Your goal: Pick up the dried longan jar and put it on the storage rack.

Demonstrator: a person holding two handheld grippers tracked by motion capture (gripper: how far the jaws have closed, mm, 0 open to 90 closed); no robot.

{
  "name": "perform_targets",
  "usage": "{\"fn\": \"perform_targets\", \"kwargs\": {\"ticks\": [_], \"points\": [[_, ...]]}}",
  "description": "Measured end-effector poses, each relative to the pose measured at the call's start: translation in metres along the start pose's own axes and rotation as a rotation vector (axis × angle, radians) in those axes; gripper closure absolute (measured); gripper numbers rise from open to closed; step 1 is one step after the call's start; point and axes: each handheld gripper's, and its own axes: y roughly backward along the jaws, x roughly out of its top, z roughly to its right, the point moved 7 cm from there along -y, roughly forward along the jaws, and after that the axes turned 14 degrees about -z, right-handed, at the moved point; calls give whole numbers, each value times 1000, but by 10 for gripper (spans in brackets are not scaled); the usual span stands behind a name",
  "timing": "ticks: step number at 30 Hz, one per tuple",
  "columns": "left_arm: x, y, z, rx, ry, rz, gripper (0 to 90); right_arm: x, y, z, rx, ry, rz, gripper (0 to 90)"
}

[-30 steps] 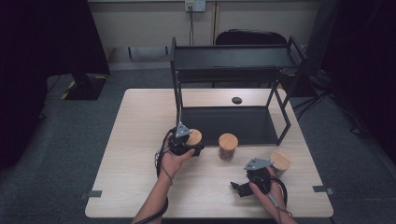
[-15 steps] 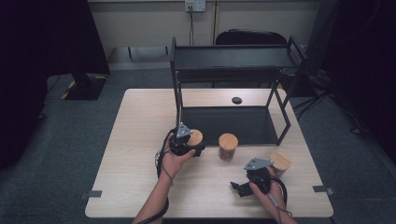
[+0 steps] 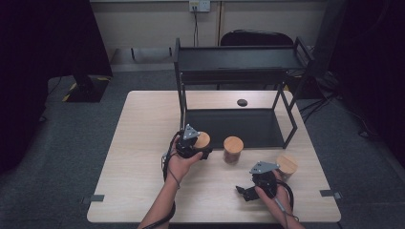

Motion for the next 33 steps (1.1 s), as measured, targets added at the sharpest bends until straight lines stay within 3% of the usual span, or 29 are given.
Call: {"fn": "perform_targets", "kwargs": {"ticks": [7,33], "points": [[2,-2,6,-3,-15,-1,258,0,0,0,1,1,0,0],[25,-17,5,27,16,4,258,1,0,0,1,4,1,0]]}}
